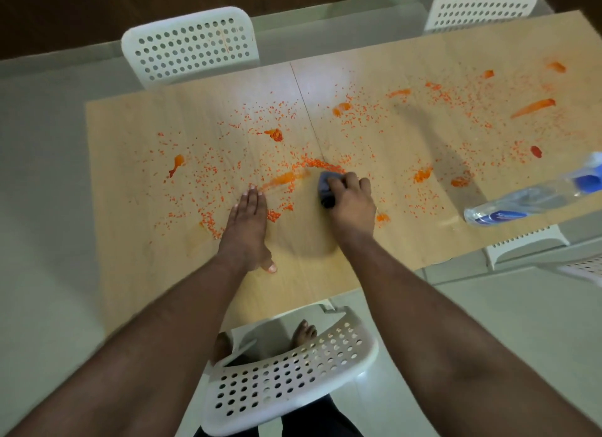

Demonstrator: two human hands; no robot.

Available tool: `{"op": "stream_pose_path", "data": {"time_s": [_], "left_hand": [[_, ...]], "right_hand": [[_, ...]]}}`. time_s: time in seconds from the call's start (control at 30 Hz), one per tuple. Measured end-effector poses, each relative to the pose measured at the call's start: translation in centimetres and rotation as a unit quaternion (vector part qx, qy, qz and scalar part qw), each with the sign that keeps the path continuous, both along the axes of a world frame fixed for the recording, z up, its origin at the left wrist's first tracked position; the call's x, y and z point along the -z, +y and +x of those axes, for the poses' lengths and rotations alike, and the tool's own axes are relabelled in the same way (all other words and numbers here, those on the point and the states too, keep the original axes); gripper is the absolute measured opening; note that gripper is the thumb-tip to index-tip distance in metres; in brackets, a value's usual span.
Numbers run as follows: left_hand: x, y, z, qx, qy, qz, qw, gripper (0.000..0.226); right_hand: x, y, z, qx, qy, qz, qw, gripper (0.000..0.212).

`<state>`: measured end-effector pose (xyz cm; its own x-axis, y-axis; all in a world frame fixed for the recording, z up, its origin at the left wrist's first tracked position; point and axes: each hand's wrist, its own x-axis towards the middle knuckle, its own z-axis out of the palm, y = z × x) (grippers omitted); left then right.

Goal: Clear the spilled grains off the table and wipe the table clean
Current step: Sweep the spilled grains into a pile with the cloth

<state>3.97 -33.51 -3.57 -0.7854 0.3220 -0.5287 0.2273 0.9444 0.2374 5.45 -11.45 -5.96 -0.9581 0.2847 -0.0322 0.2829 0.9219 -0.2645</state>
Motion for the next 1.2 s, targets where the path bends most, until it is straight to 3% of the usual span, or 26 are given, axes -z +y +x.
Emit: {"op": "stream_pose_path", "data": {"time_s": [0.13,0.5,0.73,0.83,0.93,1.07,1.2], "left_hand": [[-0.1,-0.2,0.3,0.006,0.006,0.004,1.000,0.165],[0.9,-1.9,0.5,-0.031,0.033,0.011,0.999,0.170],[1.4,-3.4,0.4,-0.029,0.023,0.016,0.999,0.172],[1.5,-4.4,0.3,-0.016,0.024,0.008,1.000,0.172],[1.5,-5.9,-0.2,-0.004,0.033,0.003,0.999,0.172],[1.2,-7.9,-1.3,0.017,0.033,-0.014,0.999,0.173],[1.5,-8.4,-2.2,0.024,0.033,-0.011,0.999,0.169]], "right_hand": [[-1.7,0.3,-0.9,-0.002,0.038,0.029,0.999,0.042],[1.4,-8.5,11.1,-0.147,0.041,0.003,0.988,0.048],[1.2,-7.5,0.7,-0.117,0.025,0.001,0.993,0.033],[-0.1,-7.1,-3.4,-0.056,-0.016,-0.022,0.998,0.041],[-1.1,-7.4,-3.0,-0.018,0.014,-0.045,0.999,0.047],[-1.0,-10.8,3.0,-0.093,0.062,-0.059,0.992,0.051],[1.3,-14.2,7.0,-0.213,0.024,-0.025,0.976,0.040]]}}
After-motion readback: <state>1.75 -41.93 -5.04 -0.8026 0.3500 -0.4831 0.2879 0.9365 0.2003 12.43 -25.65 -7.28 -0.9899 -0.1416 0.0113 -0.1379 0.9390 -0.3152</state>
